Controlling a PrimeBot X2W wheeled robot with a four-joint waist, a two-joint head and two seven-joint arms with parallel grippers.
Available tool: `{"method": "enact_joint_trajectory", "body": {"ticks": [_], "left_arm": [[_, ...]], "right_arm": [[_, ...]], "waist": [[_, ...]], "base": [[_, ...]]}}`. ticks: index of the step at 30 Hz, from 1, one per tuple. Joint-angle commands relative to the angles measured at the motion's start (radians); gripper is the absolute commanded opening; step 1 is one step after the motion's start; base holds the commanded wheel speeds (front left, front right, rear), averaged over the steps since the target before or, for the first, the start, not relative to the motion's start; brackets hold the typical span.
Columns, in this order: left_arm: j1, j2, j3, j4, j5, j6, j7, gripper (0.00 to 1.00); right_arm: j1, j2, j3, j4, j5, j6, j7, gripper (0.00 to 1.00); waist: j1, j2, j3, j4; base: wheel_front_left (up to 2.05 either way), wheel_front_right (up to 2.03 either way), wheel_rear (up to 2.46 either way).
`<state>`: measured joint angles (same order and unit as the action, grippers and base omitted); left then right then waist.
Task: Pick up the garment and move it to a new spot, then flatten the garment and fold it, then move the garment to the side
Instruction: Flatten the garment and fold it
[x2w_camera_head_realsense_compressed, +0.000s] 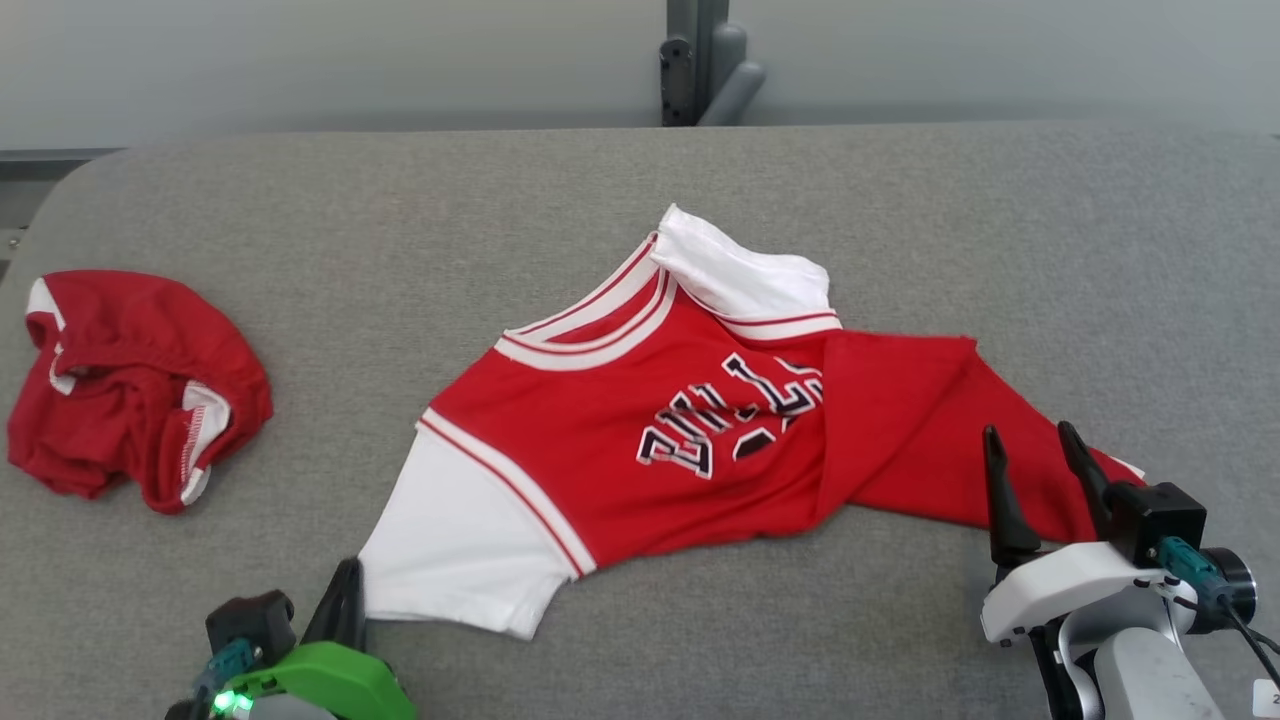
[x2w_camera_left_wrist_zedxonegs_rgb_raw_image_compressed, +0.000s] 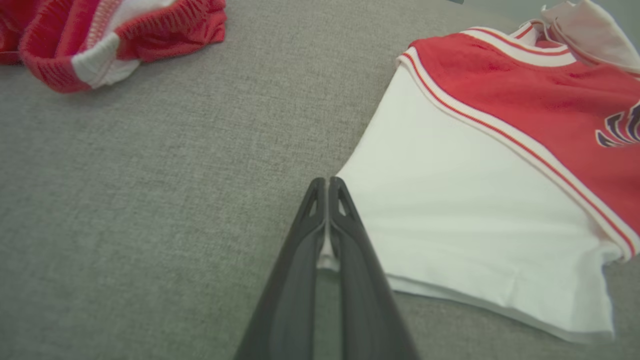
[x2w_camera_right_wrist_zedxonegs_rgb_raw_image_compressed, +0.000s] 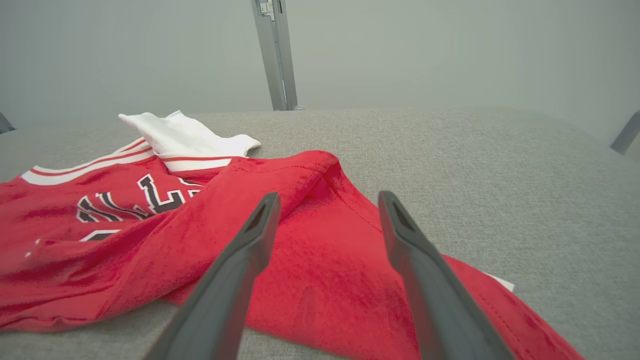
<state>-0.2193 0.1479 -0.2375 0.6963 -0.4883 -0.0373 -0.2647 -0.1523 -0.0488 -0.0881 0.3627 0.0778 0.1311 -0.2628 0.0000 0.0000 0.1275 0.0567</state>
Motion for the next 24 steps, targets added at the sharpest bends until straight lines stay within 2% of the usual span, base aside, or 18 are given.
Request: {"method": "enact_joint_trajectory", "body": {"ticks": [1, 7, 10, 11, 12, 18, 24], "left_arm": [[0.037, 0.011, 0.021, 0.001, 0.016, 0.014, 0.001, 0.00], [0.126, -0.022, 0.066, 0.017, 0.062, 0.055, 0.001, 0.00], [0.145, -0.044, 0.069, 0.013, 0.080, 0.048, 0.001, 0.00], [0.144, -0.050, 0.070, 0.001, 0.092, 0.046, 0.001, 0.38], [0.141, -0.055, 0.073, -0.010, 0.100, 0.042, 0.001, 1.00], [0.101, -0.078, 0.108, -0.136, 0.181, 0.021, 0.001, 1.00], [0.081, -0.088, 0.114, -0.175, 0.219, 0.001, 0.001, 1.00]], "right_arm": [[0.016, -0.004, 0.002, 0.008, 0.009, -0.001, -0.003, 1.00], [0.027, -0.004, 0.013, 0.030, 0.012, -0.001, -0.003, 1.00], [0.025, -0.004, 0.012, 0.034, 0.007, -0.001, -0.003, 1.00], [0.022, -0.004, 0.012, 0.034, 0.005, -0.001, -0.003, 1.00], [0.018, -0.004, 0.013, 0.035, 0.002, -0.001, -0.003, 1.00], [-0.029, -0.004, 0.042, 0.059, 0.010, -0.001, -0.003, 1.00], [-0.073, -0.004, 0.011, 0.135, -0.005, -0.001, -0.003, 1.00]], "waist": [[0.0000, 0.0000, -0.068, 0.069], [0.0000, 0.0000, -0.085, 0.086], [0.0000, 0.0000, -0.077, 0.079], [0.0000, 0.0000, -0.072, 0.076], [0.0000, 0.0000, -0.067, 0.073], [0.0000, 0.0000, -0.035, 0.055], [0.0000, 0.0000, -0.014, 0.048]], "base": [[0.00, 0.00, 0.00], [0.00, 0.00, 0.00], [0.00, 0.00, 0.00], [0.00, 0.00, 0.00], [0.00, 0.00, 0.00], [0.00, 0.00, 0.00], [0.00, 0.00, 0.00]]}}
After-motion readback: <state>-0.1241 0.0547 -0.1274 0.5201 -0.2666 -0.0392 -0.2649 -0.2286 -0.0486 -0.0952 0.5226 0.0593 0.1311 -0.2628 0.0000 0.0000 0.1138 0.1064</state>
